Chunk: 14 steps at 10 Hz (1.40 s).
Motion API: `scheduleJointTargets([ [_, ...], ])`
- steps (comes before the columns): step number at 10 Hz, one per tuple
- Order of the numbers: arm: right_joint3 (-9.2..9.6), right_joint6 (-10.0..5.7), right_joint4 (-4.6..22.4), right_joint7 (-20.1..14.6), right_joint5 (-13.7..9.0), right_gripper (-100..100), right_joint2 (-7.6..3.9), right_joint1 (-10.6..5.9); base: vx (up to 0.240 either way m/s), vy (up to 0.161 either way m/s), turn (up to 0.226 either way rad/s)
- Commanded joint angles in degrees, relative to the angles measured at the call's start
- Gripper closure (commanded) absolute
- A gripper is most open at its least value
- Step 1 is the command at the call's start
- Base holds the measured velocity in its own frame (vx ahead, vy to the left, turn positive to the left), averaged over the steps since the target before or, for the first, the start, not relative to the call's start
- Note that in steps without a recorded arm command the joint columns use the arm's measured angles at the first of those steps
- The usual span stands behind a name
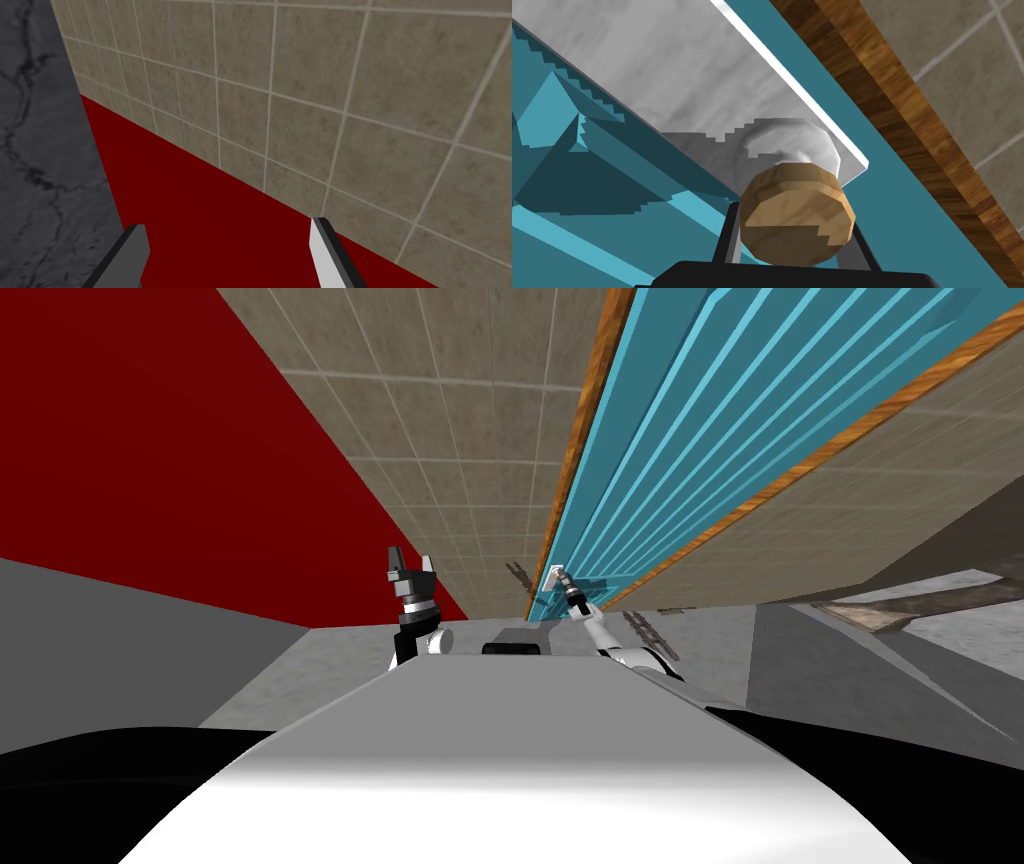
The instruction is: Pull the door open
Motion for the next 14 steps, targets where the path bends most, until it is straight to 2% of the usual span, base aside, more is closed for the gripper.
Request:
scheduleJointTargets([
  [1, -0.31, -0.36, 0.49, -1.69, -1.01, 100, -0.29, -0.37, -0.043, -0.055, 0.073],
  [3, -0.34, 0.14, 0.23, -5.4, -3.9, 100, -0.15, -0.28, -0.061, -0.067, 0.135],
  [4, -0.34, 0.14, 0.23, -5.83, -3.9, 100, -0.15, -0.28, -0.06, -0.06, 0.061],
  [5, -0.24, -0.11, -0.12, -3.69, -2.65, -100, -0.77, 0.1, -0.027, 0.006, -0.082],
  [8, -0.07, -0.73, -0.38, -0.38, -0.83, -100, -1.67, 0.7, -0.016, 0.06, -0.07],
  [12, 0.25, -1.83, -0.8, 6.14, 2.49, -100, -3.31, 1.83, -0.028, 0.062, -0.091],
  [13, 0.25, -1.83, -0.8, 6.79, 2.49, -100, -3.31, 1.83, -0.022, 0.045, -0.03],
  [14, 0.33, -2.13, -0.9, 8.95, 3.4, -100, -3.75, 2.14, -0.025, 0.039, -0.058],
])
